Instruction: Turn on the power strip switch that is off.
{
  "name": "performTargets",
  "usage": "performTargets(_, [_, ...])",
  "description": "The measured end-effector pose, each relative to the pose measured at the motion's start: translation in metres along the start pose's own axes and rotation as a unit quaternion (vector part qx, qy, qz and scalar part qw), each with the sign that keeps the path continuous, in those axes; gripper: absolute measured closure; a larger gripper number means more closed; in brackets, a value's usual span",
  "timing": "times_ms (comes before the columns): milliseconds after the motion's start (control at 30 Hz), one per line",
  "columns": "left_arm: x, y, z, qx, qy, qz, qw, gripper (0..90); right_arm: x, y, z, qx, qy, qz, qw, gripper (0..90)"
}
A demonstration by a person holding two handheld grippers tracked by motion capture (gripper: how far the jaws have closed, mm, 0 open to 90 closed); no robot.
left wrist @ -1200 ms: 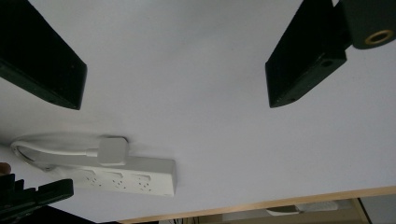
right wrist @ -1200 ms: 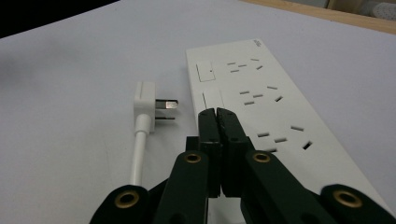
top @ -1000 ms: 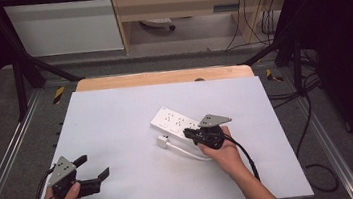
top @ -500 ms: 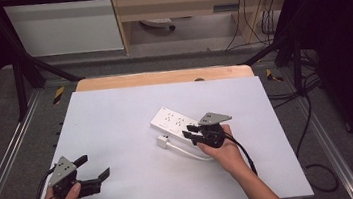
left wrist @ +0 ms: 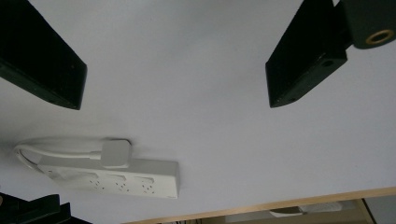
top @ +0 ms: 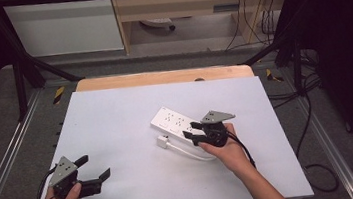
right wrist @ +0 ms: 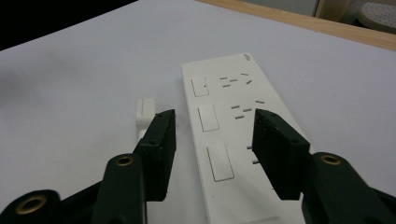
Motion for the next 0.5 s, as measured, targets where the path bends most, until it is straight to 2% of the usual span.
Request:
performTargets(400, [0.001, 0.001, 0.000, 0.000, -0.001, 0.001, 1.0000, 5.5, -0.003, 0.009, 0.012, -0.018, -0.005, -0.006, 0.9998, 32.9])
performTargets(500, [0.000, 0.001, 0.000, 0.000, 0.000, 0.000, 1.0000, 5.5, -0.004, 0.010, 0.014, -0.016, -0.016, -0.003, 0.9997, 27.9])
Point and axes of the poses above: each handheld gripper's, and its own axes: y roughly backward along the jaws, z roughly out of its top, x roughly to its left, the point moved 6 cm from there along -y, roughly forward along the jaws, and after that the axes turned 12 degrees about y, right-handed, at the moved point
